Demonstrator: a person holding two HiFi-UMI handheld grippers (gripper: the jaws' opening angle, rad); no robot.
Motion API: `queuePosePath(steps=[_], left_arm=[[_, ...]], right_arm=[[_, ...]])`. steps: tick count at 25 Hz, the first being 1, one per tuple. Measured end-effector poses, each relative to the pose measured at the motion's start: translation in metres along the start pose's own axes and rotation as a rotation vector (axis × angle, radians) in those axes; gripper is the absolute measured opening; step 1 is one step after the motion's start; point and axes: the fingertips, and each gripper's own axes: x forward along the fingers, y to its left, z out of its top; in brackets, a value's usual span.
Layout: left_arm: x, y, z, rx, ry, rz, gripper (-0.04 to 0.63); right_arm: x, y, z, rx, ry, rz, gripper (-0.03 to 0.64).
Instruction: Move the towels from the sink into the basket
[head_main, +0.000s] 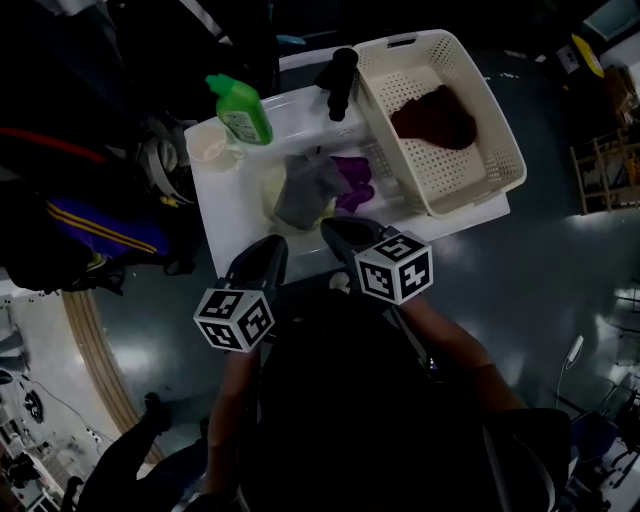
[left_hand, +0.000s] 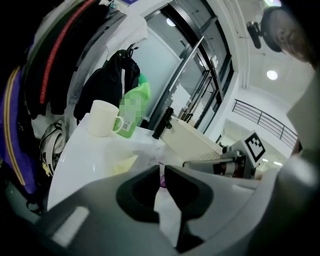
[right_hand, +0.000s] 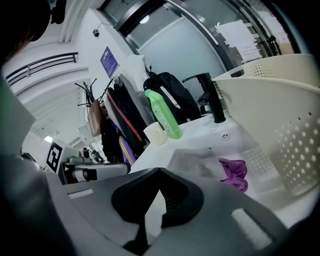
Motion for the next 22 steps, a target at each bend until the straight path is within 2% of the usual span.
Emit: queuePosePath(steps=[10, 17, 22], left_arm=[[0.013, 0.005, 0.0, -0.034, -0.024, 0.062, 0.037], [0.02, 0.008, -0.004, -0.046, -0.025, 0.078, 0.052], [0.022, 0.014, 0.0, -0.04, -0.029, 0.067, 0.058]], right_arm=[[0.013, -0.005, 0.012, -0.091, 0.033, 0.098, -0.002], [0.025, -0.012, 0.01, -0.127, 0.053, 0.1, -0.002], [0.035, -0.017, 0.013, -0.15, 0.055, 0.065, -0.002]])
